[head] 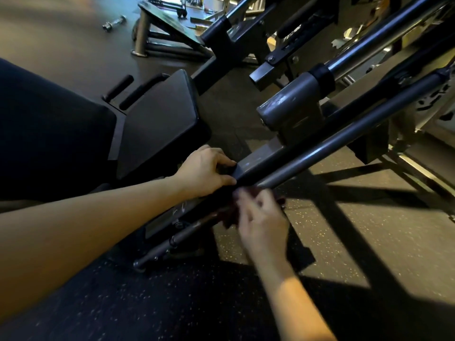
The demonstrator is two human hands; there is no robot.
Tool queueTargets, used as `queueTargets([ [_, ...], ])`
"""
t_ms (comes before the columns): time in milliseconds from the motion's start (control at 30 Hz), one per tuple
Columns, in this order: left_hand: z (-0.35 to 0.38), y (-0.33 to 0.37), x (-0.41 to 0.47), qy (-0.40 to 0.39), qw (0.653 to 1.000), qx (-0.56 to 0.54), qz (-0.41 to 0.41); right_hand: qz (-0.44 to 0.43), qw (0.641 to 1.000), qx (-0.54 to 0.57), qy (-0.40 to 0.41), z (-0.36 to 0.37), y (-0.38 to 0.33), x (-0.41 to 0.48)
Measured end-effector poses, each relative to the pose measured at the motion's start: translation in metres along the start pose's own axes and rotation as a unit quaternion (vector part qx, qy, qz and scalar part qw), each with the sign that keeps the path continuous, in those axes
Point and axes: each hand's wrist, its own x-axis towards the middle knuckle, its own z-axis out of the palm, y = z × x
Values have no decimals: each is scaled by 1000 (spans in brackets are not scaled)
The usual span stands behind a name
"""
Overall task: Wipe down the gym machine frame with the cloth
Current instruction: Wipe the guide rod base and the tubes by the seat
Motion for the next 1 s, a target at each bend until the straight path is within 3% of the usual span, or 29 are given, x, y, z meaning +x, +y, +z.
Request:
queueTargets([
  [100, -1, 0, 1, -7, 1000, -10, -8, 94, 992, -17, 88, -26, 24, 28],
  [167, -3, -2, 3, -11, 1000, -22, -11, 120, 988, -9, 98, -22, 19, 27],
  [233, -4, -2, 4, -19, 999, -38, -22, 101, 993, 6, 60, -6, 0, 14],
  [400, -8, 2, -6, -30, 996, -68, -52, 56, 990, 14, -131, 38, -45, -38],
  [667, -6, 17, -74, 167, 956, -156, -184, 77, 975, 153, -142, -21, -27, -9],
  [833, 22, 56, -123, 150, 921, -223, -283, 109, 933, 227, -258, -50, -23, 7],
  [1000, 36, 65, -132, 83, 906, -297, -291, 166, 863, 354, -320, -64, -13, 22],
])
